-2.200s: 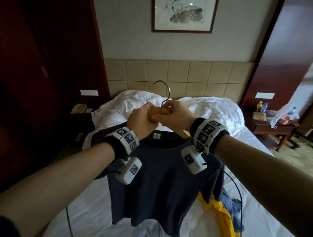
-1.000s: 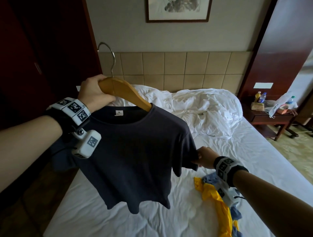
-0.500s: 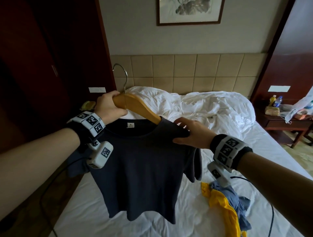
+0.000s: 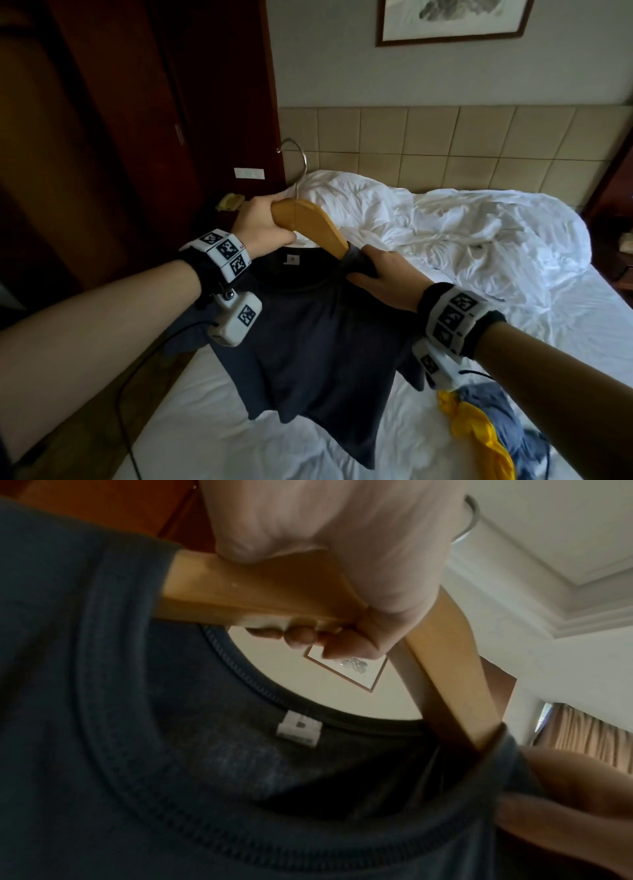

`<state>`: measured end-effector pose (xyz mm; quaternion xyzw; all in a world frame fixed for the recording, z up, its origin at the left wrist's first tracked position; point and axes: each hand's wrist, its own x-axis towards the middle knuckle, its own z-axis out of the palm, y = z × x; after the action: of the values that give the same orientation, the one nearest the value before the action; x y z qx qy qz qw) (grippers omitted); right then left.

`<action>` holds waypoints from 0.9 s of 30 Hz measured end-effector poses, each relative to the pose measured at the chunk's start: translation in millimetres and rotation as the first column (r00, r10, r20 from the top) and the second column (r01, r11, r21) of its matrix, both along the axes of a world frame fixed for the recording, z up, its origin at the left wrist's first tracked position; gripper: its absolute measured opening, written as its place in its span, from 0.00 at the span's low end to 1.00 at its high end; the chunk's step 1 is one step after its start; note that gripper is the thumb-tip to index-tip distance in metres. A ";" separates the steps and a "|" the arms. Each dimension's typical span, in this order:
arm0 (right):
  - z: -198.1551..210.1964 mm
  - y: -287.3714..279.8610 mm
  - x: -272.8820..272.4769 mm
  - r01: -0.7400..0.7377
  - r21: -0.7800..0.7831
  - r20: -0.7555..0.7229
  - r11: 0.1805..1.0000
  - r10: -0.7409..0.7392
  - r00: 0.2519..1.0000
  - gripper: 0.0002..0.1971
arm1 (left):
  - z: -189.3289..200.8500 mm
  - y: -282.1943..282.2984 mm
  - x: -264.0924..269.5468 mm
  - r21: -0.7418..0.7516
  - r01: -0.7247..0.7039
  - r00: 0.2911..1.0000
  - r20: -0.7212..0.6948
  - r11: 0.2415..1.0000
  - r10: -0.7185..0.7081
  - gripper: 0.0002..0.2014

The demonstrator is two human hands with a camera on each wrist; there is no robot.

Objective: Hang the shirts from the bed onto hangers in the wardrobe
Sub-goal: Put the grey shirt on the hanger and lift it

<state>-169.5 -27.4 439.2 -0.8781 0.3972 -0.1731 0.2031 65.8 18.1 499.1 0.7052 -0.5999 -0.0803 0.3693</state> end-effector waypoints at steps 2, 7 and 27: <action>1.4 -2.5 3.0 -0.003 -0.001 0.040 1.000 0.003 0.999 0.09 | 0.8 4.4 -2.3 -0.007 -0.008 1.000 0.012 1.000 0.008 0.25; 4.6 -8.8 -6.7 -0.006 0.046 -0.053 0.999 0.008 0.999 0.24 | 1.0 16.2 -7.1 -0.021 -0.064 0.998 0.011 0.998 0.065 0.34; 47.7 -22.5 11.2 -0.063 0.074 0.069 0.995 0.058 0.996 0.10 | -32.6 26.1 74.1 0.190 0.215 0.967 0.097 0.958 -0.236 0.20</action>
<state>-158.4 -50.0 486.9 -0.8750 0.3696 -0.1809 0.2550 139.9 44.2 466.6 0.6658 -0.6878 -0.1330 0.2568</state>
